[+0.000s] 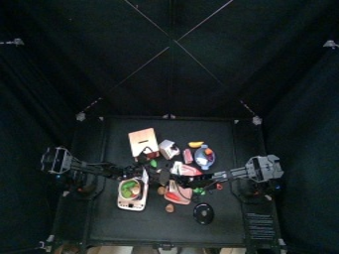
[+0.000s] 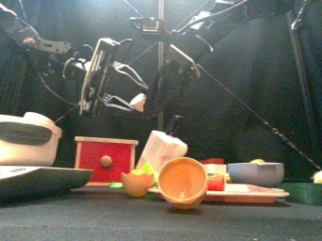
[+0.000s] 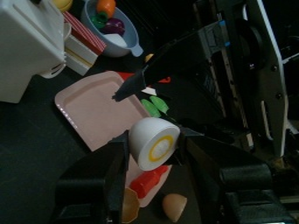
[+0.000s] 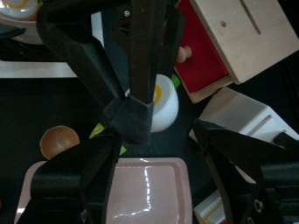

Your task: Place egg half in pot

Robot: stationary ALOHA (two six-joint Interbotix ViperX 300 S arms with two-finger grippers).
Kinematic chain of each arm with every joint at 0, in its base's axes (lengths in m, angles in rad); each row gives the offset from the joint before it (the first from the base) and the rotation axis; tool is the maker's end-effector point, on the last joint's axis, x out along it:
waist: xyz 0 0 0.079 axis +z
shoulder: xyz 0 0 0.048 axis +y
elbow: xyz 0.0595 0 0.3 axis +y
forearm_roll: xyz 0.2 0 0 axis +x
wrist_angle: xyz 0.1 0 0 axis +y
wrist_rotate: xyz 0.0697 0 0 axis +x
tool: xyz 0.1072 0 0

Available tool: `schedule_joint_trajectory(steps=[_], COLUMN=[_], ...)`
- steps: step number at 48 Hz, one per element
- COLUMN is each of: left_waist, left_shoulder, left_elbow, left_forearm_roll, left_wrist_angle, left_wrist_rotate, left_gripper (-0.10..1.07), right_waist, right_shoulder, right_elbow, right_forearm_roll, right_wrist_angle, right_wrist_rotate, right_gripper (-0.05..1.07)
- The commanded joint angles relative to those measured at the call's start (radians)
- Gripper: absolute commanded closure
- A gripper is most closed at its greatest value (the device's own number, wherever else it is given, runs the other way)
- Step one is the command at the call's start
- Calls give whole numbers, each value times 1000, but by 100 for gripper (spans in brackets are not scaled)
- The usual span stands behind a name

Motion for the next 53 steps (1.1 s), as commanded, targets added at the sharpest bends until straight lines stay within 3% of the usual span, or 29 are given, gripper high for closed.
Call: schedule_joint_trajectory(steps=[1, 8, 20, 33, 39, 53], left_waist=[3, 8, 5, 2, 2, -6], left_shoulder=[-12, -77, -330, -560, -591, -588], left_elbow=[-2, 48, 143, 252, 275, 275], left_forearm_roll=[3, 75, 265, 341, 341, 348], left_wrist_angle=[6, 92, 368, 566, 666, 785], left_wrist_rotate=[5, 18, 21, 25, 25, 26], left_gripper=[24, 24, 24, 24, 24, 22], right_waist=[2, 17, 38, 38, 37, 37], right_shoulder=[-72, -130, -161, -150, -127, -100], right_elbow=[8, 61, 140, 152, 153, 155], right_forearm_roll=[2, 20, 51, 75, 75, 74], right_wrist_angle=[0, -2, -6, -25, -44, -48], right_wrist_rotate=[11, 35, 64, 63, 63, 60], right_gripper=[7, 7, 7, 7, 7, 7])
